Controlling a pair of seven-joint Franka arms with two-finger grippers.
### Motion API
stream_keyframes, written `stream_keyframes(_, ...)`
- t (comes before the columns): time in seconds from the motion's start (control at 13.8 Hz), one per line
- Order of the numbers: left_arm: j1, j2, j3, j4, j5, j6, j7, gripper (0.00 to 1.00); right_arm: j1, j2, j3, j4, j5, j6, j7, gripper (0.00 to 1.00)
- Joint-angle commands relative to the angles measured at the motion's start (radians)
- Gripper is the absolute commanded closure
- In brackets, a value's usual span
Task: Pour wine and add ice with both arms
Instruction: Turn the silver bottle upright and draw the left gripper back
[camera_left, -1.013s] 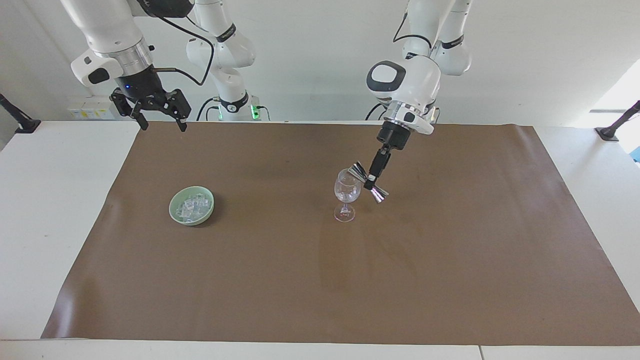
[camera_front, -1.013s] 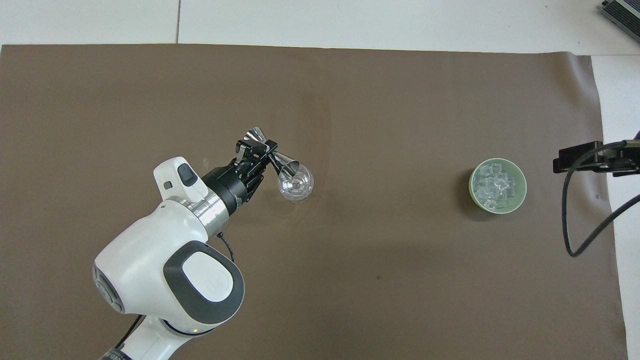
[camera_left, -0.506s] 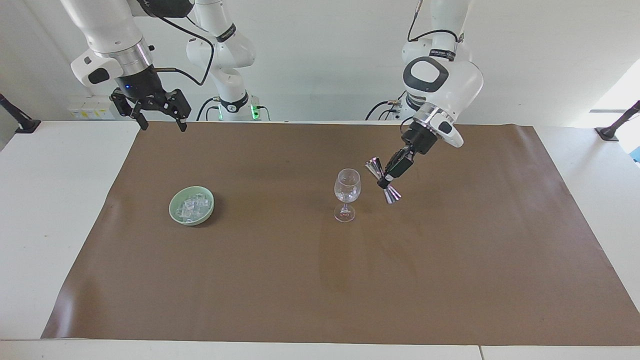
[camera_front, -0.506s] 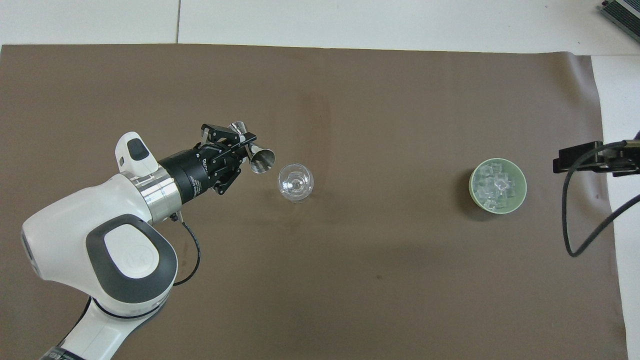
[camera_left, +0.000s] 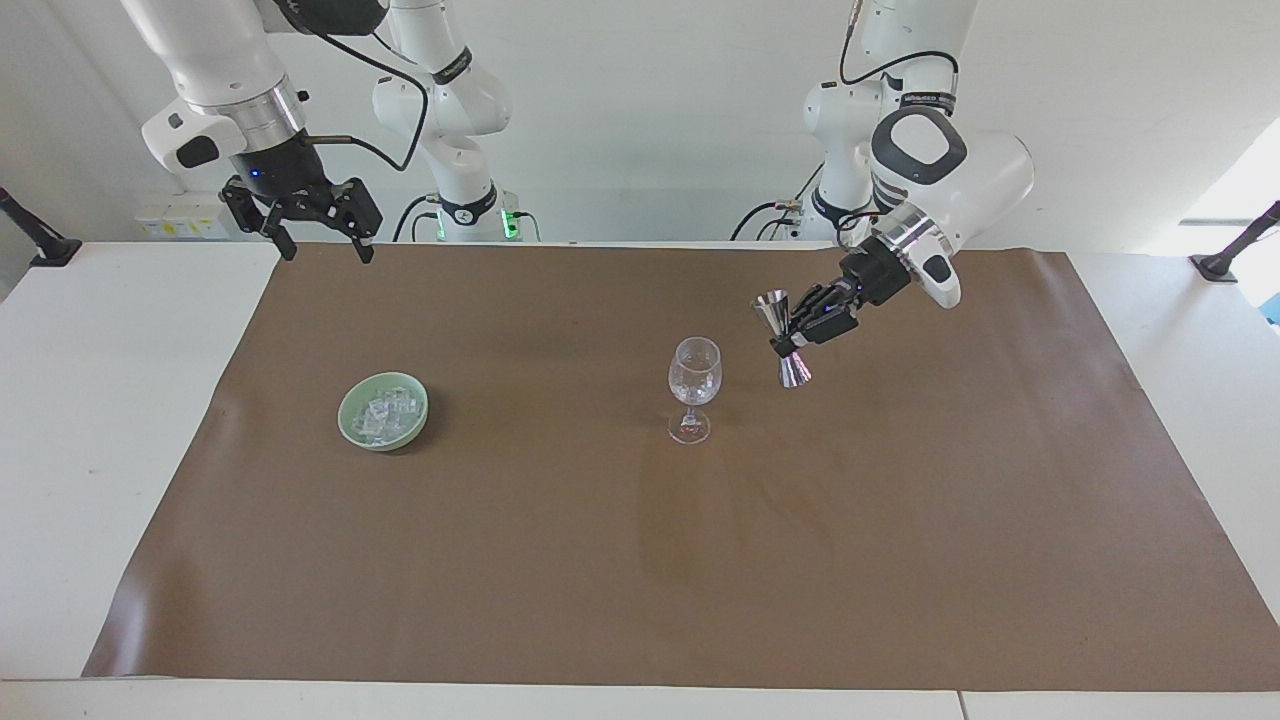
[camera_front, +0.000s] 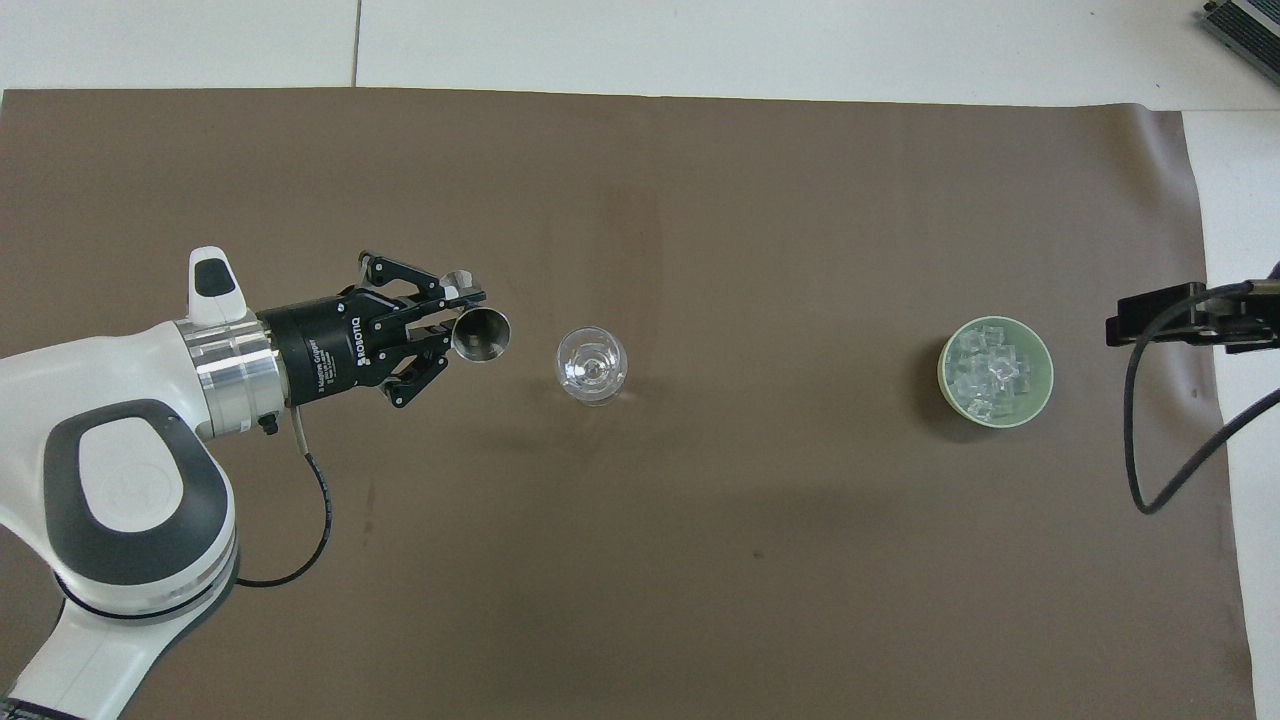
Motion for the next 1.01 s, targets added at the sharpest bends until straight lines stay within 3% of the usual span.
stream_keyframes(0.0,0.061,-0.025,-0.006,0.011,0.086,-0.139,-0.144,1.00,-0.001,-0.020,-0.004,-0.020,0.018,0.000,-0.025,0.00)
stream_keyframes(0.51,0.159,-0.023,-0.008,-0.002,0.101,-0.386,-0.223,1.00,-0.001,-0.020,-0.004,-0.021,0.018,0.000,-0.025,0.00)
stream_keyframes(0.94,0.266,0.015,-0.008,-0.004,0.100,-0.474,-0.250,1.00,-0.001,-0.020,-0.004,-0.020,0.018,0.000,-0.025,0.00)
